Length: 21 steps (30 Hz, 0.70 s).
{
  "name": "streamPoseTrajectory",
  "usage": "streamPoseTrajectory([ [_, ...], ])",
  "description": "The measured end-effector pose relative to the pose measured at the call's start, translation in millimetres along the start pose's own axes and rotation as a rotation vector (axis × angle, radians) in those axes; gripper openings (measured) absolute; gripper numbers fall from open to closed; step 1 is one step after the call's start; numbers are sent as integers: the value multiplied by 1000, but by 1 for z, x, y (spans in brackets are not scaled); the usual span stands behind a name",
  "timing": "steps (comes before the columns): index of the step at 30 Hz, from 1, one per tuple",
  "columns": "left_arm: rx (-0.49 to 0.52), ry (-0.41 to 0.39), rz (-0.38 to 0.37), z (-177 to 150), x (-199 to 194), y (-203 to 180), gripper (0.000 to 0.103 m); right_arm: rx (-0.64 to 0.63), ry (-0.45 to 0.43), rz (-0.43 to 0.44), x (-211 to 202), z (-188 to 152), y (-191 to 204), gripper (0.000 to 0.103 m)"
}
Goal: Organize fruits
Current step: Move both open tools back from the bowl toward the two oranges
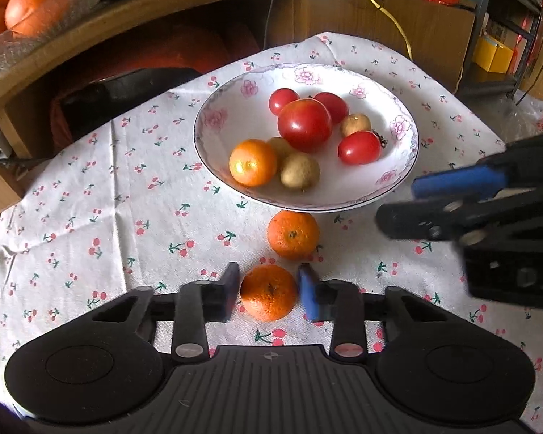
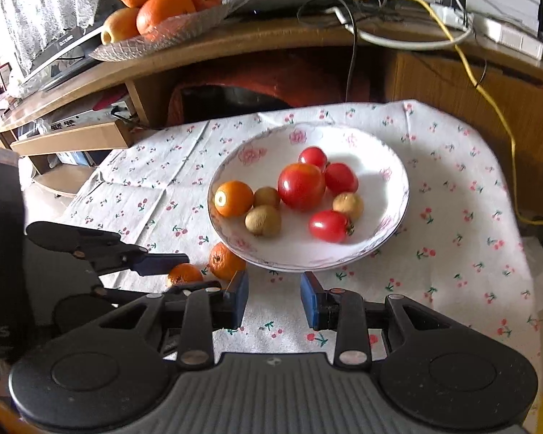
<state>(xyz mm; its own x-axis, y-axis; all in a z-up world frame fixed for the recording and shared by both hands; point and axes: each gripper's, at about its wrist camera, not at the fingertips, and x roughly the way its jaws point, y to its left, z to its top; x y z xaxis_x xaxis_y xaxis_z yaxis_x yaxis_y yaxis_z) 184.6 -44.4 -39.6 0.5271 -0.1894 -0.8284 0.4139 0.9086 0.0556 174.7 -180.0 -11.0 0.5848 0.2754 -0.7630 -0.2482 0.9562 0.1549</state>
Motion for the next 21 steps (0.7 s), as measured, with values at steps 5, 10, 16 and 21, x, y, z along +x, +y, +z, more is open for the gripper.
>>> streamPoseTrajectory([
  [5, 3, 8, -2, -8, -8, 5, 39, 13, 21, 13, 9, -5, 2, 32],
  [10, -19, 19, -11, -23, -20, 20, 39, 2, 25, 45, 15, -8, 13, 32],
  [16, -47, 21, -34, -32, -24, 30, 40, 35, 7, 45, 35, -4, 31, 33],
  [21, -62, 12, -51, -35, -27, 34, 41, 39, -17, -11, 54, -2, 42, 36],
])
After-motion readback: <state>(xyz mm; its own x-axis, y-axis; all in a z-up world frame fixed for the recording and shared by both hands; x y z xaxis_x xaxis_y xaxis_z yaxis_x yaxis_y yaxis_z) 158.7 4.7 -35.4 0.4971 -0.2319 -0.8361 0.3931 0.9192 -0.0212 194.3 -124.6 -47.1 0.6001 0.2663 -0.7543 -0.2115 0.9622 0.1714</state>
